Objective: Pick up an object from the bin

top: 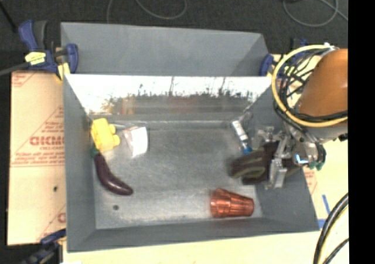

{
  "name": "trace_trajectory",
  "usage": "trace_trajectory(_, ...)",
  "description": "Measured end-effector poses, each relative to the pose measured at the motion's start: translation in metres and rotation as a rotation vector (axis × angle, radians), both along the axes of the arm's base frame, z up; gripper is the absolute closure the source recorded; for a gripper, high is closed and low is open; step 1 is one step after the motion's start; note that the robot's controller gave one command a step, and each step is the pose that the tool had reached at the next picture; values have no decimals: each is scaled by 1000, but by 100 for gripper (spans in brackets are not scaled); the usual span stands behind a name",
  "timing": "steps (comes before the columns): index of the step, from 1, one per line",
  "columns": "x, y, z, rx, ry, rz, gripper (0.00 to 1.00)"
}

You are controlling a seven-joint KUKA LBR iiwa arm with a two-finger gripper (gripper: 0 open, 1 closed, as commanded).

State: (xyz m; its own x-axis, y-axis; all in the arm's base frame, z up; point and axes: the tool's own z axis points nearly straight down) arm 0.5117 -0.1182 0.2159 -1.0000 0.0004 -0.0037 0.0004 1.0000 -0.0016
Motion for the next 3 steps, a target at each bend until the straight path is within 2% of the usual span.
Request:
trace_trajectory(1, 3, -5, -40, 0, -4, -26, 0)
trace_trajectory(2, 5, -12, -74, -1, -1, 19, 0)
trace_trajectory(3, 5, -10, -99, -2, -6, -33, 100)
